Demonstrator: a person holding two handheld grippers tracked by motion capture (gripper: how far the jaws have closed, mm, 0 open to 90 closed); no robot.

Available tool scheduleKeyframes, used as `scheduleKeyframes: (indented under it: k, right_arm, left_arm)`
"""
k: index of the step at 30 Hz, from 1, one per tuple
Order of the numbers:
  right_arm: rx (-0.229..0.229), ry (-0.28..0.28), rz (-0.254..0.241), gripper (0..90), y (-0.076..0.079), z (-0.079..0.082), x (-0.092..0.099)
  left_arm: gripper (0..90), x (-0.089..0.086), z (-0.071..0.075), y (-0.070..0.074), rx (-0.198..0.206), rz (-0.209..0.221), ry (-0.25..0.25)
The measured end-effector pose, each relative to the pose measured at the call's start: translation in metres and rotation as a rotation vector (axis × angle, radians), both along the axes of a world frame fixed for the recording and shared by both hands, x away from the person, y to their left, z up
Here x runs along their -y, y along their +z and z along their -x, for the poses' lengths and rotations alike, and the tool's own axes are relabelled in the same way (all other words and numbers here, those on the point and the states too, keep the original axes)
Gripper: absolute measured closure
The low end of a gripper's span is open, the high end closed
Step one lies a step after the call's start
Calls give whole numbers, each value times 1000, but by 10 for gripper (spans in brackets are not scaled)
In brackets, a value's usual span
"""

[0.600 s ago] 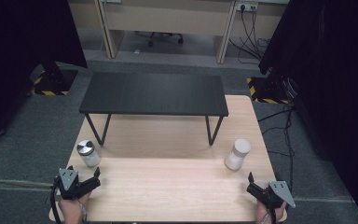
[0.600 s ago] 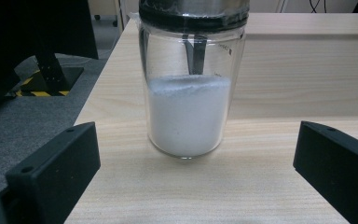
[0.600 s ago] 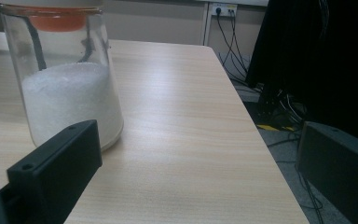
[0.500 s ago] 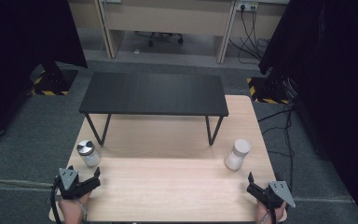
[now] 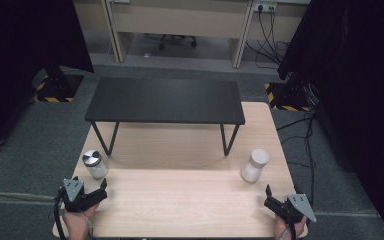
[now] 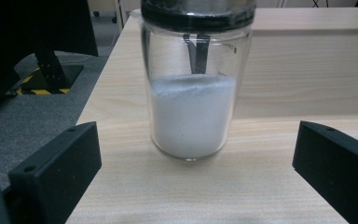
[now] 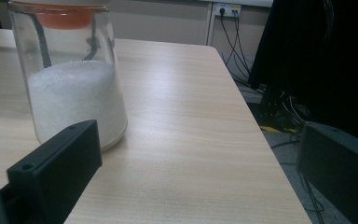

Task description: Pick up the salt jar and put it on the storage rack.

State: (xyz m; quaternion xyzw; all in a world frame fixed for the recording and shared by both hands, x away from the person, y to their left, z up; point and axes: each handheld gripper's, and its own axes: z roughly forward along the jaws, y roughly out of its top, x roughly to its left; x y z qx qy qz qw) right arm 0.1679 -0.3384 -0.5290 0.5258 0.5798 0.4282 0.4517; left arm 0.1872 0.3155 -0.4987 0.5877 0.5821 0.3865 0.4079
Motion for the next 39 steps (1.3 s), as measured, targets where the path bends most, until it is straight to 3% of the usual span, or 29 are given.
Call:
scheduleKeyframes:
  k: [6,26,30,39]
  right_arm:
    - [-1,5,3,3,0,0,0]
    - [-3,19,19,3,0,0,0]
    - [-3,20,20,3,0,0,1]
    - [-1,24,23,3,0,0,1]
  left_arm:
    - [23,1,-6,5,-25,-11,-13]
    - [47,2,-39,23,-30,-23,-9]
    - [65,0,-46,25,-44,5,-8]
    - [119,1,-57,28,-60,-3,-1]
